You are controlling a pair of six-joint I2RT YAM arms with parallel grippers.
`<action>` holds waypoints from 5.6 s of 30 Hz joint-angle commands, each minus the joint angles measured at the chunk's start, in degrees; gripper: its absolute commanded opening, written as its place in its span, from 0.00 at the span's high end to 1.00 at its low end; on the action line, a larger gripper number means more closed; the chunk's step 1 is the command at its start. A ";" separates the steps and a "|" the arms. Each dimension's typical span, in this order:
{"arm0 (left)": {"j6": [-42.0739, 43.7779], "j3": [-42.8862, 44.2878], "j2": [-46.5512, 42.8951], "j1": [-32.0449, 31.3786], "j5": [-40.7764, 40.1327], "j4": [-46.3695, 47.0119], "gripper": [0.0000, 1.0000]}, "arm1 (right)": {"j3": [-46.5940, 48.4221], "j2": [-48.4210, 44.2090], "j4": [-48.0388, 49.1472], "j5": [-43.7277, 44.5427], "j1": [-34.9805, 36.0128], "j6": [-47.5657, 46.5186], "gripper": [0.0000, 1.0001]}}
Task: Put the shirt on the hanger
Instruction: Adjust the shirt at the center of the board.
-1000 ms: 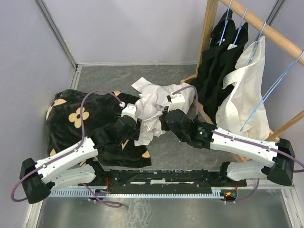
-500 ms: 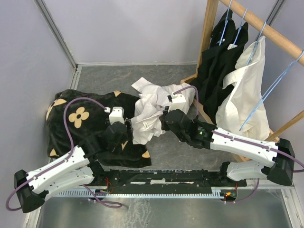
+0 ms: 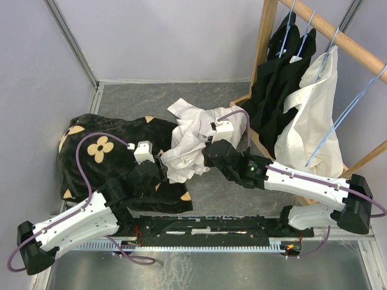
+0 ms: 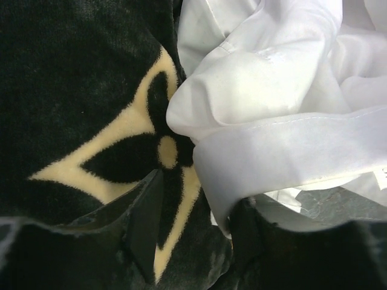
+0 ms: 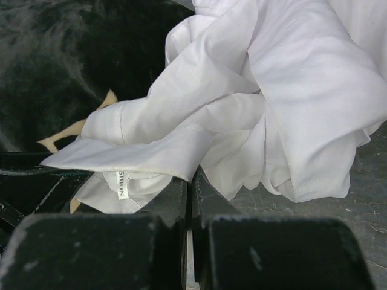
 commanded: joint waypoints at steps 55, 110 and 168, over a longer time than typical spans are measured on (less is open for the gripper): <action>49.30 75.65 35.35 0.24 2.22 15.82 0.97 | 53.24 2.85 -16.92 11.28 -0.15 -46.26 1.00; 28.25 29.89 19.88 1.59 5.45 9.94 0.97 | -4.56 -16.21 -8.27 15.19 1.81 -3.80 1.00; 42.80 82.96 40.28 6.06 14.50 -6.78 0.97 | 47.37 -11.71 -40.09 -11.56 -13.29 -18.33 1.00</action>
